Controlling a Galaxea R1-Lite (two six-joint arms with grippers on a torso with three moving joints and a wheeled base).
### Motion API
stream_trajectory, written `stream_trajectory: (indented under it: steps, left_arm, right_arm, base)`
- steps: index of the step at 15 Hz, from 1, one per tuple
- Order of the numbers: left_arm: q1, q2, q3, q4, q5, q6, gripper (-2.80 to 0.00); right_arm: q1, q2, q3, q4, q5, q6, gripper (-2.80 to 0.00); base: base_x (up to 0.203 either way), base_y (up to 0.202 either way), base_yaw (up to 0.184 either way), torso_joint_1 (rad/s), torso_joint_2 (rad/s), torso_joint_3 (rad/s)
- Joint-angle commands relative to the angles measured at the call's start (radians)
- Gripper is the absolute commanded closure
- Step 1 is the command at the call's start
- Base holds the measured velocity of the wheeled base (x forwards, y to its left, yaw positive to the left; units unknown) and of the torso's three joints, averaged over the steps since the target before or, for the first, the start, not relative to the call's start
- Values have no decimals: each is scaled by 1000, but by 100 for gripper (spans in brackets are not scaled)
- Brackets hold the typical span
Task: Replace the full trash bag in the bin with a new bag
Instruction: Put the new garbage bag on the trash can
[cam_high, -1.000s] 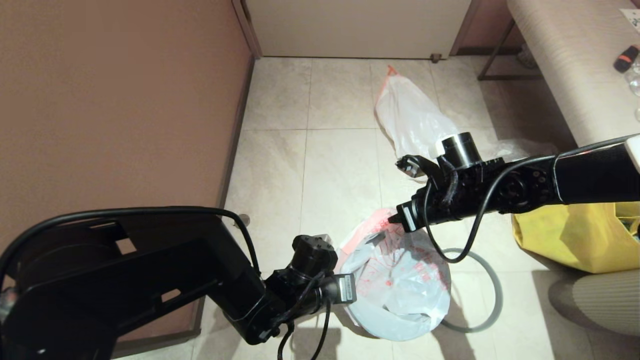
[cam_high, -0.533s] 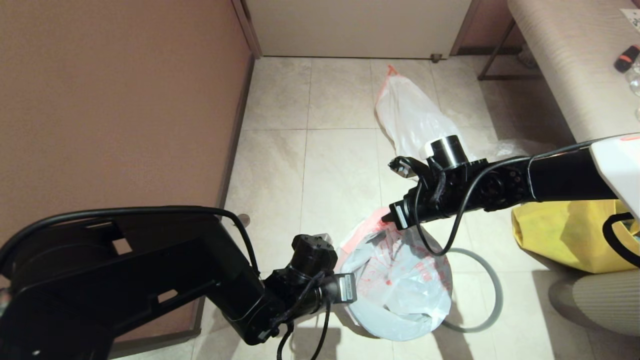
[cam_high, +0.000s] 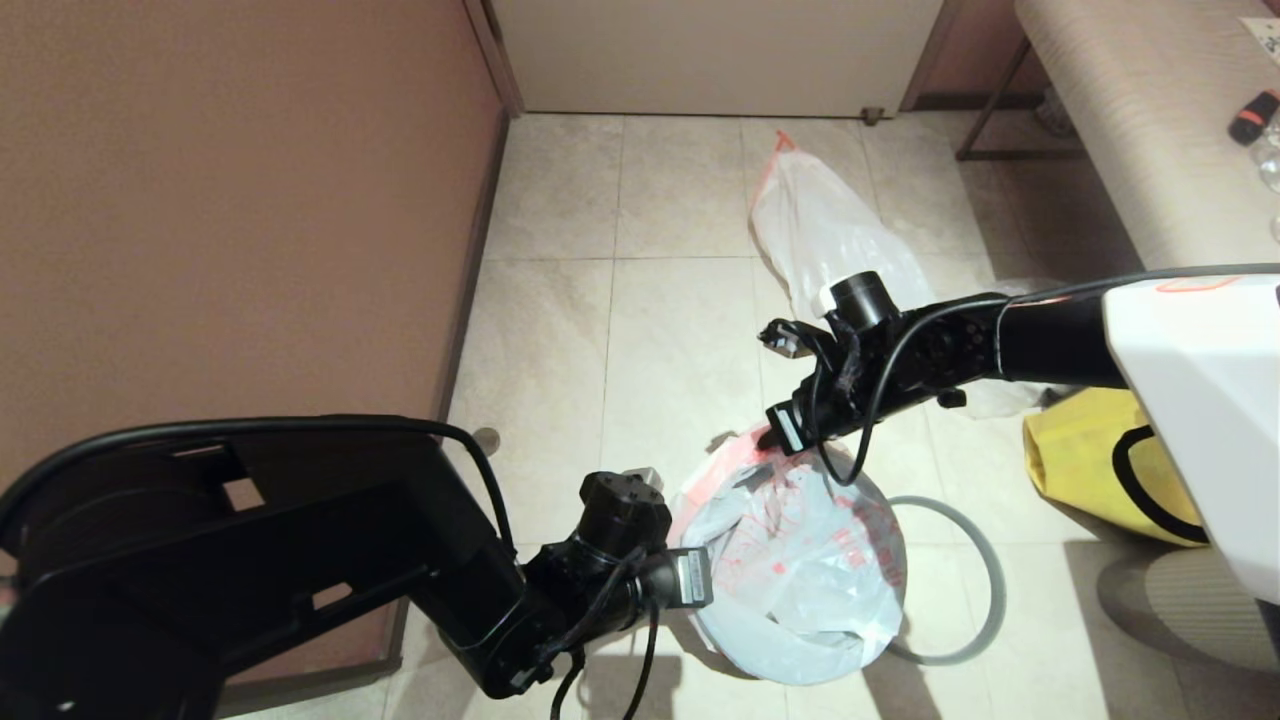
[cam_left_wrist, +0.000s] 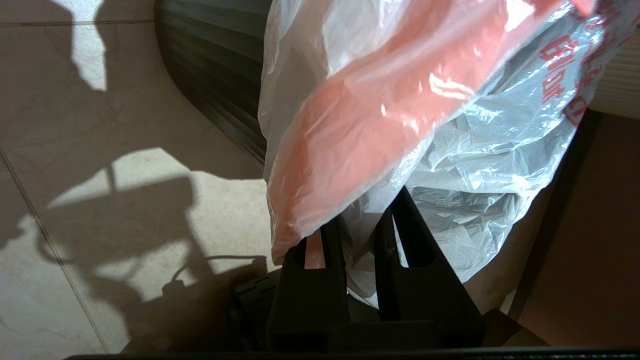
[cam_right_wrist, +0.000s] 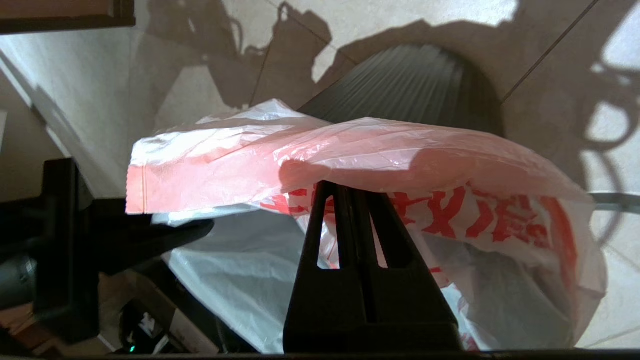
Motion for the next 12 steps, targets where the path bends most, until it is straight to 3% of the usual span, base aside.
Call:
stream_trajectory:
  steps: [1, 3, 8, 10, 12]
  left_arm:
    - [-8, 0, 2, -5, 0, -3, 0]
    - [-8, 0, 2, -6, 0, -3, 0]
    - [-11, -9, 18, -31, 1, -5, 0]
    - [-18, -8, 59, -115, 5, 1, 0]
    - [-24, -6, 129, -260, 6, 45, 0]
  right_arm:
    - [2, 55, -30, -12, -1, -5, 0]
    - [11, 70, -32, -94, -1, -13, 0]
    - [32, 98, -32, -95, -2, -13, 0]
    - [26, 125, -32, -102, -10, -16, 0]
    - [8, 172, -33, -150, -55, -28, 0]
  base:
    - [0, 0, 0, 0, 0, 0]
    - [0, 0, 0, 0, 0, 0]
    - [0, 0, 0, 0, 0, 0]
    - [0, 0, 0, 0, 0, 0]
    - [0, 0, 0, 0, 0, 0]
